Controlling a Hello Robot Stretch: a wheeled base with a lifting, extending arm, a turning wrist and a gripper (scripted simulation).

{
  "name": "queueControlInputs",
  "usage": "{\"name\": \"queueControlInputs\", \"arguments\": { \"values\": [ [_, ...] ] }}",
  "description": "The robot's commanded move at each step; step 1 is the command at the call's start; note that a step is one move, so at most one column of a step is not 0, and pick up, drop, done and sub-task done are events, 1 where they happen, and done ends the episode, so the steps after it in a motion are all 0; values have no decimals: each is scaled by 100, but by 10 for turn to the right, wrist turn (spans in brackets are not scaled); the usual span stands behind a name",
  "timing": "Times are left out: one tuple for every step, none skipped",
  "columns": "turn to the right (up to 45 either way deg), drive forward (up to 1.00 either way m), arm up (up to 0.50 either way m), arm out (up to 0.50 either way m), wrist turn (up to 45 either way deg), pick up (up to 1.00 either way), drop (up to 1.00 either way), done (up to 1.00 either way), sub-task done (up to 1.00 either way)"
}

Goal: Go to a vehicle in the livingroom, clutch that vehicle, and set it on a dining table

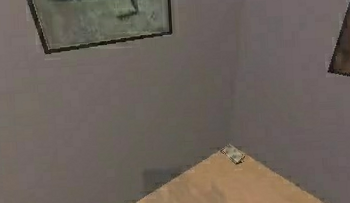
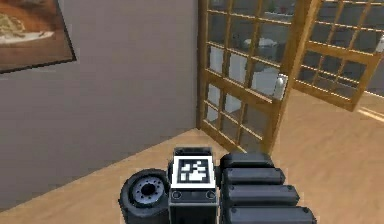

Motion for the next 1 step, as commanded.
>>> {"name": "queueControlInputs", "arguments": {
  "values": [
    [-450, 0, 0, 0, 0, 0, 0, 0, 0]
  ]
}}
